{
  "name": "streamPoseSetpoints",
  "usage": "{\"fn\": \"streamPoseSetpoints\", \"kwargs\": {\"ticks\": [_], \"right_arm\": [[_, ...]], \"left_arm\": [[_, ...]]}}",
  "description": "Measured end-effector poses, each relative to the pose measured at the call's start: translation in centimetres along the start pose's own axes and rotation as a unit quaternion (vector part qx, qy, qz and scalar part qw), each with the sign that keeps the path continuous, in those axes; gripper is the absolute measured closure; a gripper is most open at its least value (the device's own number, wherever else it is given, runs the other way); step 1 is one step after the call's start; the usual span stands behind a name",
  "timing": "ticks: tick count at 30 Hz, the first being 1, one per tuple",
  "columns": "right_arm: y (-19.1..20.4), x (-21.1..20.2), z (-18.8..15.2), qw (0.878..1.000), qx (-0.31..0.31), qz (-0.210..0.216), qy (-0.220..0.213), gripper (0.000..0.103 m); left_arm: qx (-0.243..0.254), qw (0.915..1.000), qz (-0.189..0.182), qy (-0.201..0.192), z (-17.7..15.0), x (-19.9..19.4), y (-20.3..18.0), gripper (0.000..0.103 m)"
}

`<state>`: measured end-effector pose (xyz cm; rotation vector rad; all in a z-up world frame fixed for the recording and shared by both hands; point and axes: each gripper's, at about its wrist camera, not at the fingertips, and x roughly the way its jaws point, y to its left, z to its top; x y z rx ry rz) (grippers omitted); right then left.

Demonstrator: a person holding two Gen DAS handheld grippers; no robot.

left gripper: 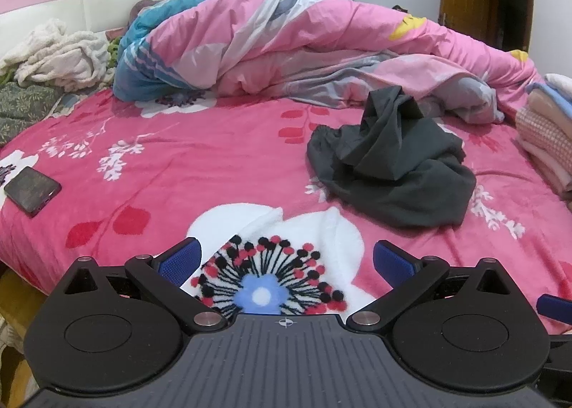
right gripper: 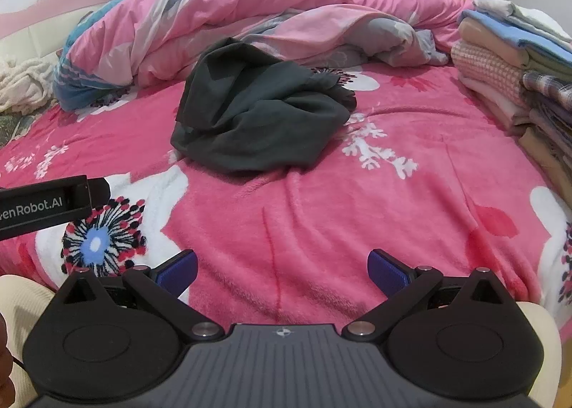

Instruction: Fold clothes

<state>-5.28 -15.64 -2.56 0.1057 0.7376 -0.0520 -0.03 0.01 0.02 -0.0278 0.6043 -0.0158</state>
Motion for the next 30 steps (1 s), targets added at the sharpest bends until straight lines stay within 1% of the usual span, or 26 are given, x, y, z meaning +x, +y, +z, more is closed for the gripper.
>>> {"fn": "streamPoseSetpoints", "kwargs": {"ticks": [5, 11, 15, 20, 26, 30], "right_arm": [[0.6, 0.11, -0.3, 1.0, 0.001, -0.003, -0.004, 0.0], [0.1, 0.01, 0.54, 1.0, 0.002, -0.009, -0.005, 0.0], [0.4, -0.08, 0.19, 1.0, 0.001, -0.022, -0.006, 0.0], [0.37, -0.3, 0.36, 1.0, 0.0, -0.025, -0.01, 0.0], [0.39, -0.25, 0.44, 1.0, -0.001, -0.028, -0.009, 0.0], [0.43, -0.22, 0.34, 1.0, -0.003, -0.027, -0.01, 0.0]], "left_arm": [[0.004, 0.9999, -0.001, -0.01, -0.01, -0.22, 0.07, 0.0], [-0.001, 0.9998, 0.004, -0.02, 0.07, -0.25, 0.53, 0.0], [0.001, 0.9999, 0.012, -0.008, 0.1, 0.1, 0.53, 0.0], [-0.017, 0.9998, 0.0, -0.011, -0.07, -0.2, 0.84, 0.0], [-0.019, 0.9997, 0.015, -0.007, -0.09, 0.07, 0.77, 0.0], [-0.02, 0.9997, 0.015, -0.004, -0.14, 0.14, 0.79, 0.0]]}}
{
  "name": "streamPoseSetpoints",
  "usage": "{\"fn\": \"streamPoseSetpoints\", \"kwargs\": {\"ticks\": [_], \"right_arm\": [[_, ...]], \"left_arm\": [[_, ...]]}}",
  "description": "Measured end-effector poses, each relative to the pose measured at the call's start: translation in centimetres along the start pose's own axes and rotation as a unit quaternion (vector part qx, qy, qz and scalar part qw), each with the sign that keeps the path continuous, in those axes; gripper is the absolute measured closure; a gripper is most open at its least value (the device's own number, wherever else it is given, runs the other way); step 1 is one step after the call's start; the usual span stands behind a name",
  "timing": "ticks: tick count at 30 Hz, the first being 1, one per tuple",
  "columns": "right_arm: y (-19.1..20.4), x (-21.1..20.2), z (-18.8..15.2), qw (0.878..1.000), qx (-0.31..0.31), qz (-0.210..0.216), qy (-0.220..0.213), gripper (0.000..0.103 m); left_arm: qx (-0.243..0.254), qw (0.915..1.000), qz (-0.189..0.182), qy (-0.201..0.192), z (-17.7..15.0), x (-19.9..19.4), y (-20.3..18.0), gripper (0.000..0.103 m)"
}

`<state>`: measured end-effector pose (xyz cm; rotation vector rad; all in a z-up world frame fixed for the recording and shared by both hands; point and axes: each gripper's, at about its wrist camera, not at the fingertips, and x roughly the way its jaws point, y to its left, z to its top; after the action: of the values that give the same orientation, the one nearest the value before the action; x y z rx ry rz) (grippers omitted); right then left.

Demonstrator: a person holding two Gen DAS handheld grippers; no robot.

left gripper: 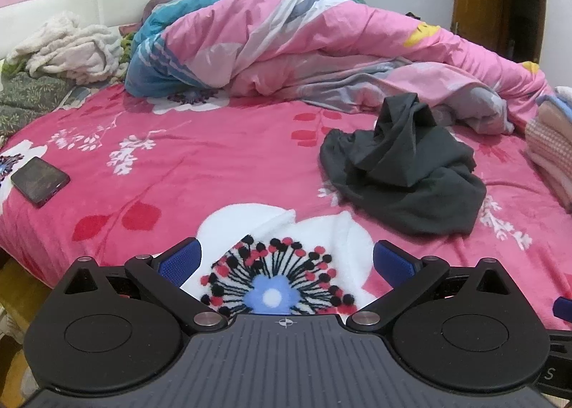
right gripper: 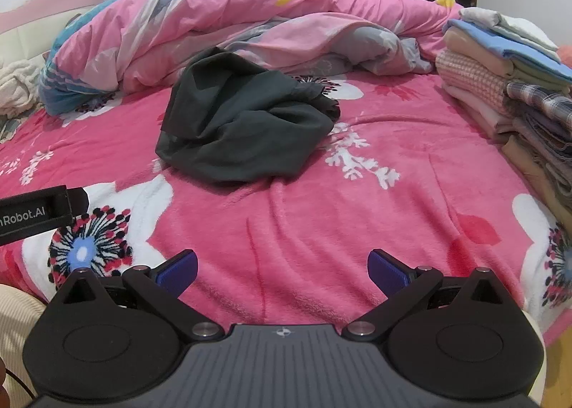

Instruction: Fold clothes

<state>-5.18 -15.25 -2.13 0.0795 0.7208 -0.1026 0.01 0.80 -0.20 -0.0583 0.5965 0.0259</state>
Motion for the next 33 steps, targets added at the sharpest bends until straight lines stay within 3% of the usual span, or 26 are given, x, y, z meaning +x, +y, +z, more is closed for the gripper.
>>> {"fn": "streamPoseSetpoints", "kwargs": {"ticks": [33], "right_arm": [[0.47, 0.32, -0.02, 1.0, -0.006, 0.001, 0.004, 0.0]], "left_arm": [[0.009, 0.9999, 0.005, 0.006, -0.07, 0.39, -0.03, 0.0]]}}
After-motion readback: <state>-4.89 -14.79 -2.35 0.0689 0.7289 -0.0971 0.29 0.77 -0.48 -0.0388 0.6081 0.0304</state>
